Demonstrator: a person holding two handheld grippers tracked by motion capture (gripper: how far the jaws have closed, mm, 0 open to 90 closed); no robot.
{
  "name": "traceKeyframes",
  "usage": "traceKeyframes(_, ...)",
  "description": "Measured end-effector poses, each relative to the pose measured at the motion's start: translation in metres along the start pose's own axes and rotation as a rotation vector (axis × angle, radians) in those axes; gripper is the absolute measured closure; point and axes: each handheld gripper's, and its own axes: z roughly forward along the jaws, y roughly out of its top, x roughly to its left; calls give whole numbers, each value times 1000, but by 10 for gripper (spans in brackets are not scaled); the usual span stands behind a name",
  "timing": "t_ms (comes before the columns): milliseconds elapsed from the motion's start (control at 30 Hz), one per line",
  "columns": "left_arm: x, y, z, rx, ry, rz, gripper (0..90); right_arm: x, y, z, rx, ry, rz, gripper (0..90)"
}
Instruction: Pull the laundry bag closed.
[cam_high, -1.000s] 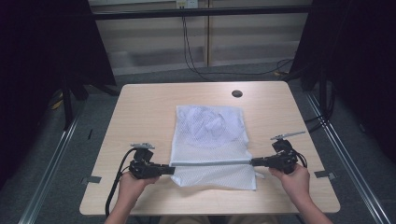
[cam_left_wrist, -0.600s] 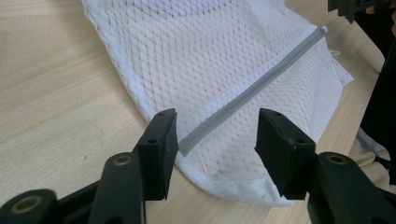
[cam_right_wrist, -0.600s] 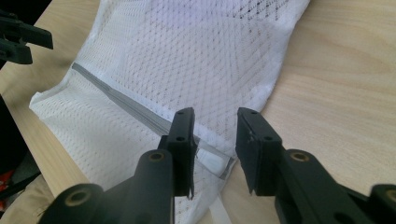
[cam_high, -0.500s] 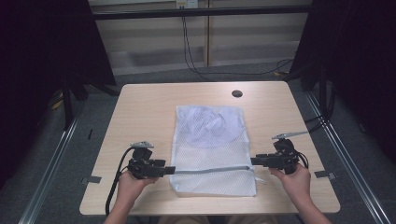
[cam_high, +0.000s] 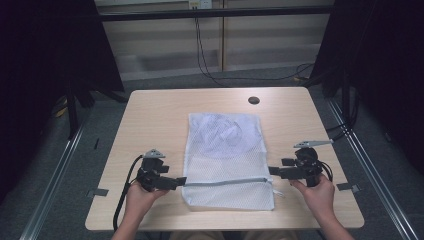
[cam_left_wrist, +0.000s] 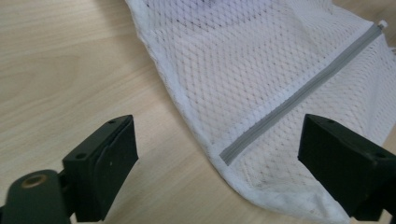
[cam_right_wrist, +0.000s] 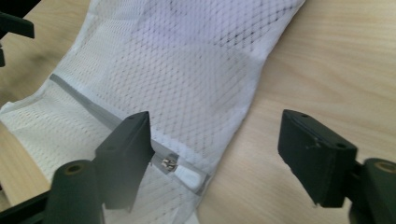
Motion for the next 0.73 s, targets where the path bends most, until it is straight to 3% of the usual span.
traceKeyframes(33, 0, 0, 0, -9, 12, -3, 89, -1, 0, -1, -8, -7, -5, 209)
traceKeyframes(67, 2, 0, -2, -1, 24, 22, 81, -1, -1, -1, -13, -12, -17, 194)
traceKeyframes(267, 5, 0, -4, -19, 35, 22, 75, -3, -4, -2, -21, -45, -71, 140)
traceKeyframes(600, 15, -4, -12, -50, 65, 11, 74, -12, -10, -10, -60, -64, -70, 119)
traceKeyframes(733, 20, -5, -13, -55, 81, 28, 70, -15, -12, -11, -65, -75, -76, 119)
